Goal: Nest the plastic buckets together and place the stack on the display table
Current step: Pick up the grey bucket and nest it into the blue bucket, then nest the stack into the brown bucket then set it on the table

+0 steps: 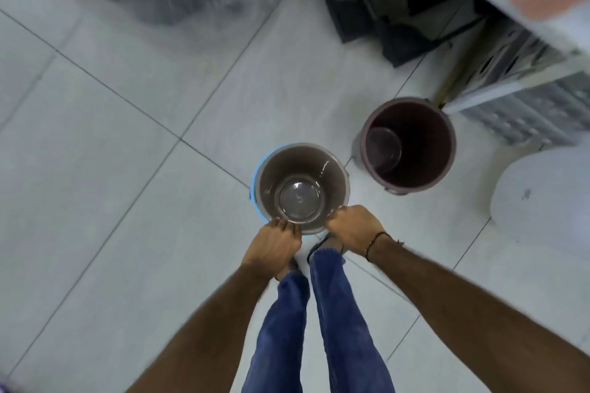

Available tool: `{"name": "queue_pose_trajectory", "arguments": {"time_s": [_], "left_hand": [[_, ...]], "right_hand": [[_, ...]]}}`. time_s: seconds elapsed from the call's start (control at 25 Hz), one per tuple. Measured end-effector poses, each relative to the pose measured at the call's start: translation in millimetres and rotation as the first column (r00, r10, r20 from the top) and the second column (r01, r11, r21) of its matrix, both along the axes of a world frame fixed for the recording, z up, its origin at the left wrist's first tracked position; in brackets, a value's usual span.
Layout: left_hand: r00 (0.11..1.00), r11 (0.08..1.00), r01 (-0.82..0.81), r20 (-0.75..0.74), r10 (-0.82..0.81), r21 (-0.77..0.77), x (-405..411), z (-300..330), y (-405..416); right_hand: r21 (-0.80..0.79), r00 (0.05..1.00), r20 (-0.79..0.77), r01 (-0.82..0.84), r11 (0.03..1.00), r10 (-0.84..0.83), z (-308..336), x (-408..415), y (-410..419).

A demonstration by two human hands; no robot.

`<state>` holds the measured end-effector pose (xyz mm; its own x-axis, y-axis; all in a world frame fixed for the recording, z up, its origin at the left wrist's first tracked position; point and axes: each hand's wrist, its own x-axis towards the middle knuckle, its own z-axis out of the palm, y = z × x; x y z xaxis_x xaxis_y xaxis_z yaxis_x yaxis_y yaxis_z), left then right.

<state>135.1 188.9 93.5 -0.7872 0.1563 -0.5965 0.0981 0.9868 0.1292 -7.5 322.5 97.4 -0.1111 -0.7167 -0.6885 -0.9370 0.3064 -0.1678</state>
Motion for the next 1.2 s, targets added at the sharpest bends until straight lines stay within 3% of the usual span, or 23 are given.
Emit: {"name": "queue_pose_trajectory", "arguments": {"time_s": [0.28, 0.44, 0.56, 0.72, 0.92, 1.04, 1.2], "left_hand": [[0.984, 0.992, -0.118, 0.126, 0.123, -0.054, 23.2, -138.8, 16.6], [0.989, 0.991, -0.137, 0.059, 0.137, -0.012, 40.2, -166.5, 23.9], [0.994, 0.994, -0.108, 0.027, 0.108, -0.004, 40.7, -174.7, 17.3], [0.999, 0.994, 0.037, 0.024, -0.035, -0.104, 37.2, -176.4, 5.0], [0.984, 0.987, 0.060, -0.157, -0.083, -0.147, 23.3, -151.4, -2.3], [0.977, 0.999, 0.006, -0.211, -0.015, -0.041, -3.6, -130.4, -18.0], [0.979, 0.993, -0.095, -0.174, 0.105, 0.066, -30.0, -79.9, -27.1]], "right_hand": [[0.039, 1.000, -0.023, 0.017, 0.999, -0.016, -132.8, 36.0, 8.1], [-0.042, 0.998, -0.044, -0.035, 0.998, 0.033, -156.0, 49.3, 29.9], [-0.091, 0.975, -0.069, -0.215, 0.972, 0.209, -167.5, 44.1, 33.5], [-0.067, 0.915, -0.105, -0.398, 0.915, 0.390, -181.3, 33.1, 25.9], [-0.146, 0.919, -0.145, -0.386, 0.911, 0.366, -162.2, -0.3, 23.8], [-0.163, 0.929, -0.154, -0.360, 0.918, 0.337, -139.1, -30.3, 14.9], [-0.166, 0.930, -0.136, -0.362, 0.917, 0.342, -88.9, -65.0, 1.3]]}}
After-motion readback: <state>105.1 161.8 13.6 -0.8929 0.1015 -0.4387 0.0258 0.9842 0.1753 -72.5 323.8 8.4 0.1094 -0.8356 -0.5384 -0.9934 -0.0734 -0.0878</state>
